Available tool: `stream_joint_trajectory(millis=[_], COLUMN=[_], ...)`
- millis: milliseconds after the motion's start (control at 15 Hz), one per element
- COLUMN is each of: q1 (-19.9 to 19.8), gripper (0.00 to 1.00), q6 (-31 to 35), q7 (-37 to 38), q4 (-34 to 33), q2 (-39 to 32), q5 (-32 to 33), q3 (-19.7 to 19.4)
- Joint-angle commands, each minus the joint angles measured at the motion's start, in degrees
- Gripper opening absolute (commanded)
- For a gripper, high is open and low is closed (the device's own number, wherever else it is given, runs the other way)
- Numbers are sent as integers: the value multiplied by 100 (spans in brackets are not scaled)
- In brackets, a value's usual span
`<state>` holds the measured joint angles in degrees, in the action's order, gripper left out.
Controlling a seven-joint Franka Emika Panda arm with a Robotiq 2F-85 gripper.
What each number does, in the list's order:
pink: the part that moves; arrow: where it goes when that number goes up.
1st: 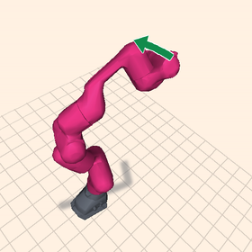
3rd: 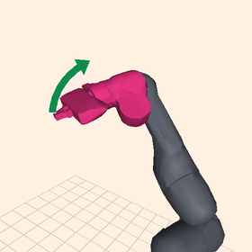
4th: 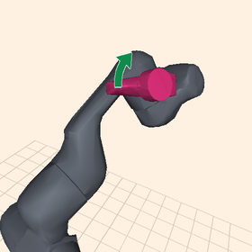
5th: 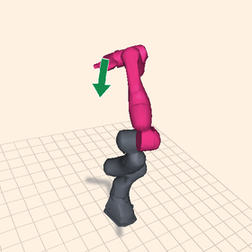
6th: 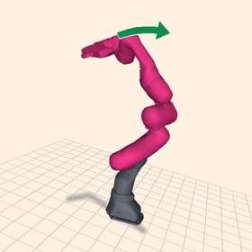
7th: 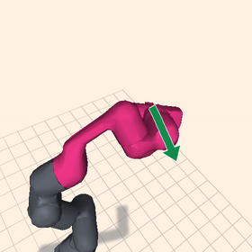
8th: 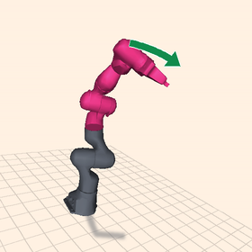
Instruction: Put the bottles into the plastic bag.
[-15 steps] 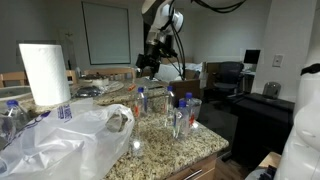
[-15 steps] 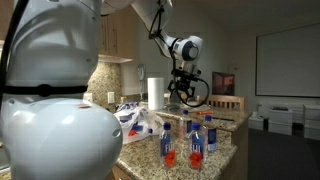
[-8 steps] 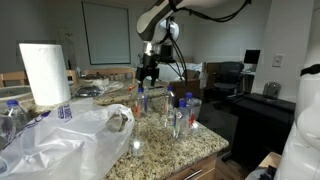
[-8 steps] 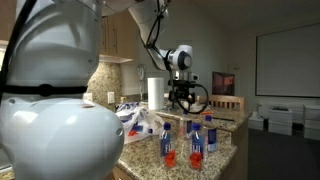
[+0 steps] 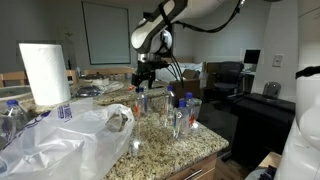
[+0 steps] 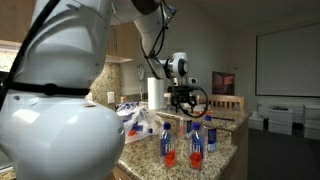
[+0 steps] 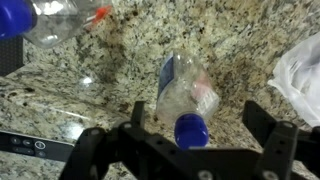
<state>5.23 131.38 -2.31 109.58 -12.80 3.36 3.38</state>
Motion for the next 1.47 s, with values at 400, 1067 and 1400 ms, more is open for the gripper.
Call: stream_joint_trajectory(millis=[400, 1067, 1400], q1=[171, 102, -352], gripper=[48, 12, 12], q6=[-87, -511, -924], q7=[254, 657, -606], q4=[-451, -315, -110], q2=[-202, 48, 735], q5=[132, 138, -1316], q3=[59, -153, 38])
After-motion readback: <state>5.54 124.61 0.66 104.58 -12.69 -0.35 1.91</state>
